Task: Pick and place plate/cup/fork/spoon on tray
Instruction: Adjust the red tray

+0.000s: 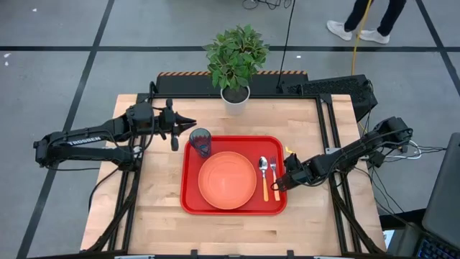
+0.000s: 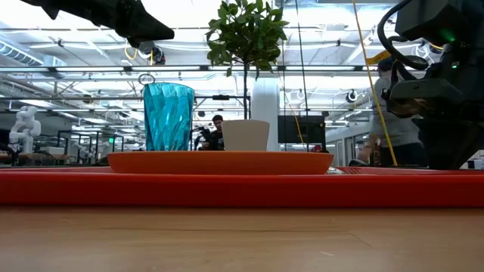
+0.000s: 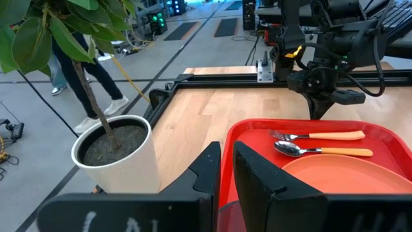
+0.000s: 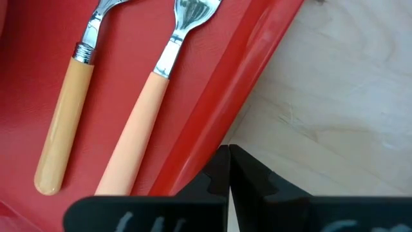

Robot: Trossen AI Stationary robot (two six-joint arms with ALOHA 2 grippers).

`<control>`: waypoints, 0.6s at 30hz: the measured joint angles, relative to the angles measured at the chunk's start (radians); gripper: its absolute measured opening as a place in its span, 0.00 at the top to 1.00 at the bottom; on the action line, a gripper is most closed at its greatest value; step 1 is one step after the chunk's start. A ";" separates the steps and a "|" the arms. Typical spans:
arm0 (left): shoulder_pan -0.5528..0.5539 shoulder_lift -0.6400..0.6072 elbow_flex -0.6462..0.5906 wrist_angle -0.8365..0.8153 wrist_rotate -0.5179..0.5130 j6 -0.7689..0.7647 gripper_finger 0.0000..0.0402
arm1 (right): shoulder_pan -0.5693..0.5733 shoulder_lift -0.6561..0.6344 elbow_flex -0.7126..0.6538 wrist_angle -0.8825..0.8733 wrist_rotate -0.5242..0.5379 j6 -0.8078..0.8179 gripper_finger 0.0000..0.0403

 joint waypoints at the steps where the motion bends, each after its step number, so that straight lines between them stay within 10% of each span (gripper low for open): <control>1: 0.000 0.000 0.000 0.000 0.000 0.000 0.88 | 0.000 0.000 0.000 0.000 0.000 0.000 1.00; 18: 0.000 0.000 0.000 -0.002 0.015 0.000 0.88 | 0.000 -0.003 0.076 -0.167 0.004 -0.030 1.00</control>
